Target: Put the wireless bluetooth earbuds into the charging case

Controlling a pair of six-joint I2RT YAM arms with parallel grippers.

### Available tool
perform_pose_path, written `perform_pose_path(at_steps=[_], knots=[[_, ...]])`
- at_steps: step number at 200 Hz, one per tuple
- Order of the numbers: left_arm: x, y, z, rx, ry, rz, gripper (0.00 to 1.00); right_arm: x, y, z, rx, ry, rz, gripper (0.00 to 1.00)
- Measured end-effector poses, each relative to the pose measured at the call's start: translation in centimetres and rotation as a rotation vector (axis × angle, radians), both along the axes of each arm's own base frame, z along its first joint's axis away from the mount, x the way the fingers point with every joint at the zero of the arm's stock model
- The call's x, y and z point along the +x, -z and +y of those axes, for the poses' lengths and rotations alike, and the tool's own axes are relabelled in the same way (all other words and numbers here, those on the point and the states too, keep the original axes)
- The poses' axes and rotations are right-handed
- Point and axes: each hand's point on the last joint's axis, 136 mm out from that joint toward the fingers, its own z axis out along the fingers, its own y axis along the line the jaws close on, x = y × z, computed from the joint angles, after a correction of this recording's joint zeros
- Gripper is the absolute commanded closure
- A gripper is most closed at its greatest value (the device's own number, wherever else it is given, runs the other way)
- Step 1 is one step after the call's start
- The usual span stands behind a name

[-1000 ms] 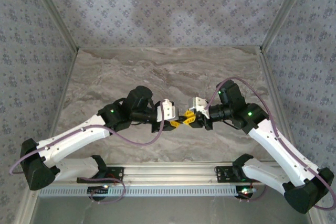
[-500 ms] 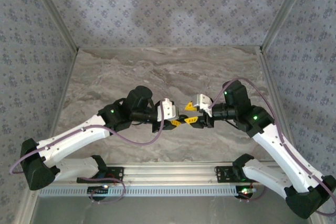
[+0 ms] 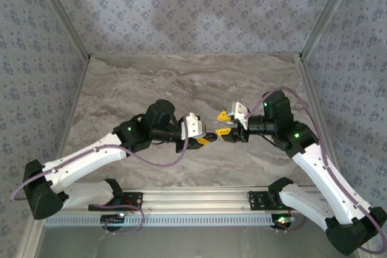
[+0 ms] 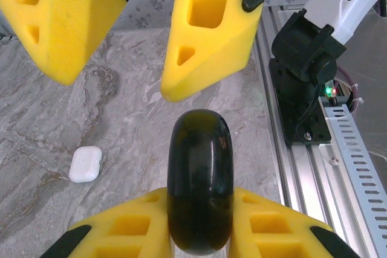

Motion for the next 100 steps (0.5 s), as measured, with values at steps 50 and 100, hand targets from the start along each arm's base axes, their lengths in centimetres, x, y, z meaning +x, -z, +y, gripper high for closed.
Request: perform_pose_path(at_steps=[50,100], knots=[[0.0,0.5,0.1,-0.014,-0.015,0.020,0.77,-1.0,-1.5,-0.4,0.064,-0.038,-0.008,0.48],[0.1,-0.6,0.0,-0.054,-0.020,0.004,0.77,-2.3,-1.4,0.4,0.098,-0.148,0.046,0.52]])
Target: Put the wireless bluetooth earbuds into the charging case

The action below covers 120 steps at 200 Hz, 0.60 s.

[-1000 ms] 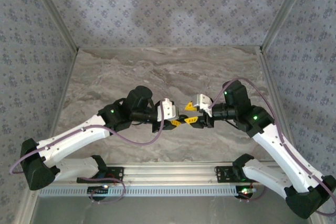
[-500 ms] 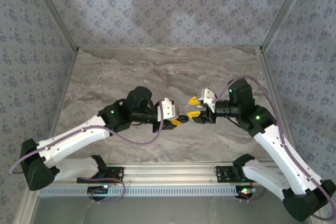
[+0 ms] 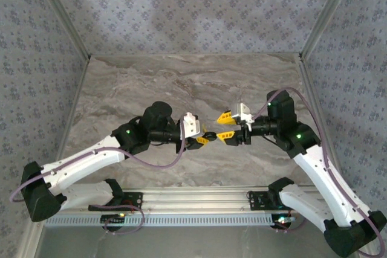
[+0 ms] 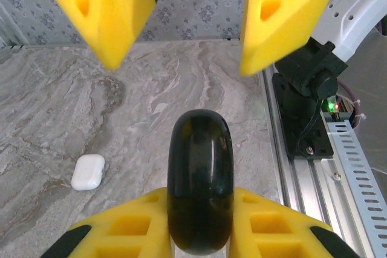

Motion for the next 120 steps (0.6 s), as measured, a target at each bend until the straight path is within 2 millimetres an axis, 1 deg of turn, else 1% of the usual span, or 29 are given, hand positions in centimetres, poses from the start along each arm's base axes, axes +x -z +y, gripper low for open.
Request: perform_pose_path(at_steps=[35,76,94,120], knots=[[0.0,-0.1,0.0,-0.005,0.000,-0.003,0.77,-0.2,0.9,0.7,-0.015,-0.041,0.033,0.52],[0.1,-0.2,-0.1,-0.007,-0.001,-0.004,0.77,-0.8,1.3,1.2,-0.020,-0.080,0.050,0.57],[0.1,-0.2,-0.1,-0.008,-0.002,0.000,0.77,-0.9,1.5,1.3,-0.026,-0.086,0.058,0.58],[0.1,-0.2,-0.1,-0.008,-0.003,0.002,0.77,-0.9,1.6,1.3,-0.028,-0.090,0.057,0.62]])
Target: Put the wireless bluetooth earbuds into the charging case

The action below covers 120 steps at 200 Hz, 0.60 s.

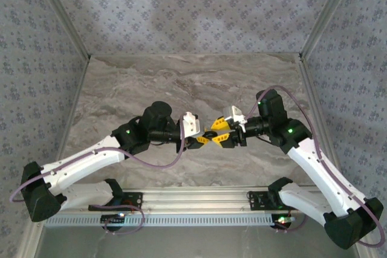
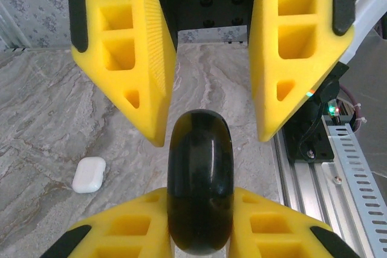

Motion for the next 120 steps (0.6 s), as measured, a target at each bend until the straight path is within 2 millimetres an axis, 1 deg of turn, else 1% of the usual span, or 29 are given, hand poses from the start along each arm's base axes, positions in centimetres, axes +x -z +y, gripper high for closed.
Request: perform_pose_path(at_steps=[22,120], knots=[[0.00,-0.01,0.00,0.000,0.000,0.000,0.77,-0.02,0.06,-0.02,-0.002,-0.002,-0.004,0.64],[-0.01,-0.03,-0.01,-0.001,0.001,0.000,0.76,-0.13,0.08,0.06,-0.002,-0.008,-0.011,0.62]])
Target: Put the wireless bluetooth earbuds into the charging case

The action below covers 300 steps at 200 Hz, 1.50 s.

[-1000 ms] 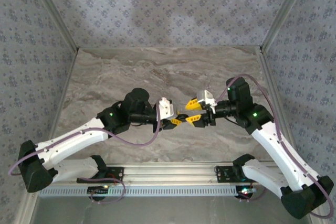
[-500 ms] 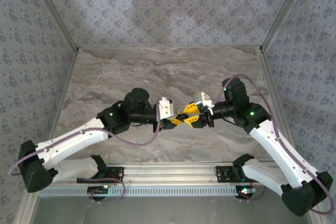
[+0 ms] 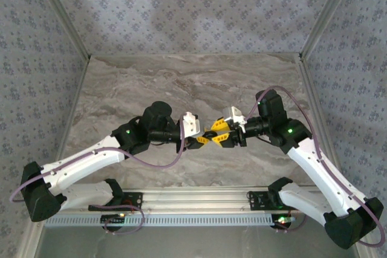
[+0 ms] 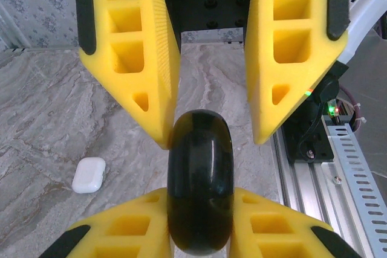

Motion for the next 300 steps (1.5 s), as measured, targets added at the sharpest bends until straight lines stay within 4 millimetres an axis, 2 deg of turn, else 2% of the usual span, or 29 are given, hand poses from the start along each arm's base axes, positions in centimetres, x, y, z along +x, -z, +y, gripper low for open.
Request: perform_pose_path(at_steps=[33,82,98,109,140,157,180,202,247,300], knots=[[0.0,0.0,0.0,0.000,0.000,0.000,0.76,-0.1,0.0,0.0,0.000,-0.002,0.000,0.61],[0.0,-0.1,0.0,-0.001,0.002,0.000,0.76,0.0,0.1,0.0,-0.003,0.002,-0.003,0.67],[0.0,-0.1,0.0,-0.002,0.002,0.000,0.76,0.0,0.1,0.0,-0.004,0.003,-0.003,0.65],[0.0,-0.1,0.0,-0.002,0.002,0.000,0.76,0.0,0.1,0.0,-0.005,0.003,-0.002,0.60],[-0.1,-0.2,0.0,-0.006,0.002,-0.002,0.75,0.2,0.3,0.1,-0.015,0.012,0.001,0.59],[-0.1,-0.4,0.0,-0.011,0.002,-0.006,0.76,0.3,0.4,0.1,-0.017,0.015,0.001,0.65],[-0.1,-0.5,0.1,-0.012,0.001,-0.008,0.75,0.3,0.5,0.1,-0.021,0.017,0.001,0.78],[-0.1,-0.4,0.1,-0.009,-0.001,-0.005,0.68,0.4,0.5,0.1,-0.022,0.018,0.001,0.80],[0.4,-1.7,0.4,-0.058,-0.036,-0.036,0.44,1.0,0.3,-0.3,-0.013,0.037,-0.002,0.80],[1.7,-1.4,1.4,-0.110,-0.107,-0.020,0.40,1.7,-0.3,-0.5,0.021,0.043,-0.001,0.80]])
